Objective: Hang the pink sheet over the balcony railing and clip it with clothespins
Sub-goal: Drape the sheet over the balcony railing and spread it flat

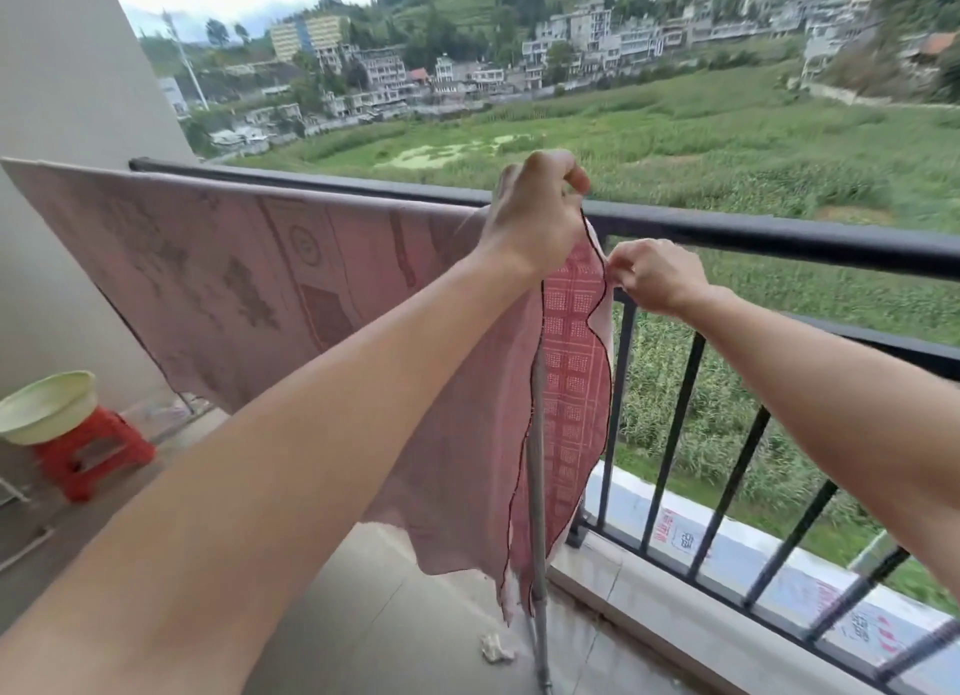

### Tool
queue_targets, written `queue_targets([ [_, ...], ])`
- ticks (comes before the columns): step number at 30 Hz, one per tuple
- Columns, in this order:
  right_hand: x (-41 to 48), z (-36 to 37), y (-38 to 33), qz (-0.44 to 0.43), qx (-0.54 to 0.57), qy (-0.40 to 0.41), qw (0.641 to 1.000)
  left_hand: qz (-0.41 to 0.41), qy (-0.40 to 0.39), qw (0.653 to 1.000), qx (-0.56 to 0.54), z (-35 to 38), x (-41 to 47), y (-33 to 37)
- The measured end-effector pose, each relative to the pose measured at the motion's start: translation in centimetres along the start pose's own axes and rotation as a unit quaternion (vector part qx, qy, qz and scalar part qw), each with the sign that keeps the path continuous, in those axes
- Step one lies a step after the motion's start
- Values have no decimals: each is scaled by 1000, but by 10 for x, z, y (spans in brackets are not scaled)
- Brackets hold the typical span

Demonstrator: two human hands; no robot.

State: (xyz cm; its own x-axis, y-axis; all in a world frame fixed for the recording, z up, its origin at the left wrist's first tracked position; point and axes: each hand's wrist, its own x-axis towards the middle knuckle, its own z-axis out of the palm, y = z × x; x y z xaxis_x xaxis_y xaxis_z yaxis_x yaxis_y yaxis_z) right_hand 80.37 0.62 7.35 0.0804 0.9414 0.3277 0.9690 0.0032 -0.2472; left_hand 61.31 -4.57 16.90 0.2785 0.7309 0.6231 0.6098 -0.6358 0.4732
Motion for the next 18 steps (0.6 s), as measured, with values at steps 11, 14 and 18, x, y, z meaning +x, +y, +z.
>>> queue_targets([
  [11, -16, -6, -54, -78, 297, -193, 932, -55, -16, 996, -73, -6, -42, -51],
  [14, -18, -1, -53, -49, 343, -102, 933, -71, 3, 992, -105, -16, -50, -57],
  [18, -13, -14, -42, -9, 325, -102, 940, -30, 61, 991, -111, -29, -30, -55],
])
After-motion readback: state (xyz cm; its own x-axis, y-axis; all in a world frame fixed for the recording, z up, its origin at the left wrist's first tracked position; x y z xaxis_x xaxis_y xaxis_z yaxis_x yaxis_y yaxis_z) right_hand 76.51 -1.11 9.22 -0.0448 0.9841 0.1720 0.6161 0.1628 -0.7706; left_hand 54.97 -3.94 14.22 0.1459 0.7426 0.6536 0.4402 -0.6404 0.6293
